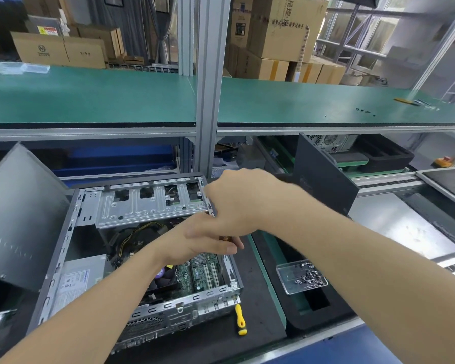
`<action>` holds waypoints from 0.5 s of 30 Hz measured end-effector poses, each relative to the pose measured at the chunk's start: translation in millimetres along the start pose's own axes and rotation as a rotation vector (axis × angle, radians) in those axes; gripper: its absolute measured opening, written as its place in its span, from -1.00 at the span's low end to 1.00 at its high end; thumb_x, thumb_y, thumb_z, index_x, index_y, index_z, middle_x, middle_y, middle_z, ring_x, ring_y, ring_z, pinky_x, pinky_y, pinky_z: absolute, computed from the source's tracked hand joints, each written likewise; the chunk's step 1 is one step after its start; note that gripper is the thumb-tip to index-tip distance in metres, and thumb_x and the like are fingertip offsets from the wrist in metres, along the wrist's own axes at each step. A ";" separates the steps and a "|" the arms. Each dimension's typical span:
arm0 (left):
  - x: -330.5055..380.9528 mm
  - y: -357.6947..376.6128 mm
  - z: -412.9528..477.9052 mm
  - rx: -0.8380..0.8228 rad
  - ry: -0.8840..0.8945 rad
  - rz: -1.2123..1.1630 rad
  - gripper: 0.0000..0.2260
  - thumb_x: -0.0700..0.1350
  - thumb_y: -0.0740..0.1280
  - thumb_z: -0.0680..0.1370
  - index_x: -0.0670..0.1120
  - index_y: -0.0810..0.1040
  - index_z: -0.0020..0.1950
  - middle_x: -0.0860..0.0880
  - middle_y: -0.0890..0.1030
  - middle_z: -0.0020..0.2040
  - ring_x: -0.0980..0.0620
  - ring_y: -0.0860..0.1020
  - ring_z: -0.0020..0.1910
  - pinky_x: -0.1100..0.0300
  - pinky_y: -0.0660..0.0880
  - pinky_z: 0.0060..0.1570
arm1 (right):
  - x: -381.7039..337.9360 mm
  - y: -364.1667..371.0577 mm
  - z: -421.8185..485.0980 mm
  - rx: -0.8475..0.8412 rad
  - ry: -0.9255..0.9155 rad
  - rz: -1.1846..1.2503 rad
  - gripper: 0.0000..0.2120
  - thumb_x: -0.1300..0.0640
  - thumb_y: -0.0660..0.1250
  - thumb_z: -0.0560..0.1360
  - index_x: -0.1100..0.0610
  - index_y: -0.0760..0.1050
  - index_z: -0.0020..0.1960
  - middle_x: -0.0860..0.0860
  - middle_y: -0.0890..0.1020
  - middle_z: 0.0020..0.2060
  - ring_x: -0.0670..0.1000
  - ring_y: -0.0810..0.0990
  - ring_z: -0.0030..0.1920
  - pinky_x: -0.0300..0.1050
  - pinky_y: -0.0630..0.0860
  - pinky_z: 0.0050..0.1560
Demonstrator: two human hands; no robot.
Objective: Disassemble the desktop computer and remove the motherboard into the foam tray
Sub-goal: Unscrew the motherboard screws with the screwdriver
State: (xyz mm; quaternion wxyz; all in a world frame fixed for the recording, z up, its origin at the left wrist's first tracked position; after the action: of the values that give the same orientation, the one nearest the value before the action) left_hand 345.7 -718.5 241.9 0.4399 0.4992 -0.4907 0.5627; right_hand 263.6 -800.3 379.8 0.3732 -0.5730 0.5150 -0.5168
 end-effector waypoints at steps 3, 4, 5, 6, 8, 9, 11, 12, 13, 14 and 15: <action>-3.4 0.7 -0.2 0.019 -0.020 -0.088 -0.81 -0.26 0.46 0.55 -0.12 0.70 0.15 -0.12 0.72 0.10 -0.01 0.66 0.16 0.24 0.54 0.12 | -9.9 12.4 1.4 0.094 0.293 0.030 -0.37 -0.43 0.07 0.60 0.14 0.29 -0.24 0.05 0.35 -0.32 0.06 0.29 -0.40 -0.02 0.38 -0.25; -4.2 0.8 0.3 0.027 -0.014 -0.115 -0.80 -0.29 0.46 0.55 -0.08 0.72 0.12 -0.14 0.72 0.07 0.01 0.67 0.14 0.24 0.55 0.11 | -11.2 15.2 3.6 0.085 0.287 0.083 -0.41 -0.38 0.10 0.62 0.14 0.28 -0.21 0.04 0.31 -0.33 0.06 0.31 -0.39 -0.04 0.37 -0.27; -4.1 1.1 0.6 0.032 -0.003 -0.130 -0.77 -0.30 0.47 0.53 -0.04 0.73 0.11 -0.18 0.71 0.05 0.02 0.67 0.13 0.23 0.55 0.11 | -10.9 14.9 5.0 0.080 0.243 0.112 -0.47 -0.30 0.15 0.65 0.14 0.27 -0.21 0.03 0.31 -0.33 0.06 0.34 -0.38 -0.07 0.36 -0.31; -4.0 1.1 0.9 0.030 0.014 -0.134 -0.76 -0.30 0.49 0.52 -0.02 0.73 0.12 -0.24 0.69 0.05 0.00 0.67 0.12 0.21 0.55 0.12 | -10.3 12.2 5.3 0.063 0.187 0.125 -0.52 -0.21 0.20 0.66 0.13 0.26 -0.24 0.02 0.34 -0.33 0.04 0.37 -0.39 -0.12 0.33 -0.38; -3.3 1.1 1.1 0.019 0.031 -0.128 -0.75 -0.23 0.52 0.50 -0.04 0.71 0.16 -0.22 0.69 0.06 -0.02 0.66 0.11 0.20 0.55 0.10 | -7.1 7.6 3.9 0.024 0.025 0.116 -0.61 -0.07 0.26 0.64 0.06 0.27 -0.29 0.01 0.42 -0.35 -0.01 0.42 -0.41 -0.16 0.27 -0.46; -3.3 1.4 1.1 0.014 0.025 -0.127 -0.76 -0.18 0.53 0.50 -0.06 0.70 0.15 -0.16 0.70 0.05 -0.02 0.65 0.10 0.21 0.54 0.09 | -5.0 5.8 2.9 -0.001 -0.053 0.108 -0.65 -0.04 0.29 0.61 0.05 0.31 -0.28 0.00 0.45 -0.35 -0.03 0.45 -0.41 -0.16 0.26 -0.47; -3.9 2.2 0.9 0.016 0.016 -0.123 -0.81 -0.10 0.54 0.47 -0.03 0.72 0.07 -0.05 0.72 0.02 0.04 0.65 0.07 0.25 0.53 0.06 | -1.2 -0.3 -1.7 -0.043 -0.188 0.108 -0.77 0.00 0.37 0.56 0.01 0.42 -0.22 -0.06 0.52 -0.30 -0.08 0.48 -0.34 -0.14 0.31 -0.44; -4.4 2.3 0.8 0.018 0.021 -0.128 -0.84 -0.10 0.53 0.47 0.00 0.71 0.04 -0.03 0.72 0.02 0.06 0.65 0.06 0.26 0.53 0.05 | 1.7 -3.4 -3.9 -0.066 -0.242 0.122 -0.85 0.03 0.40 0.54 0.00 0.47 -0.17 -0.10 0.55 -0.26 -0.11 0.51 -0.29 -0.14 0.37 -0.39; -4.7 2.0 0.5 0.020 0.029 -0.134 -0.84 -0.11 0.53 0.47 0.00 0.70 0.04 -0.03 0.72 0.02 0.06 0.66 0.07 0.27 0.54 0.05 | 4.5 -5.7 -5.3 -0.093 -0.282 0.141 -0.92 0.10 0.42 0.50 -0.01 0.53 -0.13 -0.12 0.59 -0.23 -0.13 0.54 -0.23 -0.14 0.44 -0.34; -5.0 1.6 0.4 0.023 0.039 -0.138 -0.83 -0.12 0.53 0.46 -0.02 0.69 0.04 -0.03 0.72 0.02 0.04 0.66 0.08 0.26 0.54 0.06 | 6.0 -7.1 -6.0 -0.117 -0.309 0.164 -0.90 0.19 0.41 0.47 0.00 0.58 -0.11 -0.12 0.64 -0.23 -0.14 0.57 -0.22 -0.16 0.48 -0.30; -4.6 1.6 0.3 0.029 0.045 -0.137 -0.81 -0.13 0.54 0.45 -0.07 0.69 0.05 -0.04 0.72 0.02 0.03 0.66 0.08 0.23 0.55 0.08 | 5.6 -6.4 -5.9 -0.145 -0.322 0.174 -0.83 0.27 0.37 0.44 0.01 0.60 -0.14 -0.10 0.67 -0.26 -0.14 0.60 -0.23 -0.19 0.47 -0.31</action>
State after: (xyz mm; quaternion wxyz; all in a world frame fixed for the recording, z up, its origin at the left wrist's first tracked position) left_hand 344.7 -719.0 237.1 0.4810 0.5252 -0.4371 0.5493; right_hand 258.8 -803.9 388.2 0.4520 -0.6270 0.5319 -0.3459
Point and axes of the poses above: each hand's wrist, its own z-axis towards the middle knuckle, its own y-axis out of the palm, x = y × z, the point moved 2 cm from there along z, towards the middle knuckle
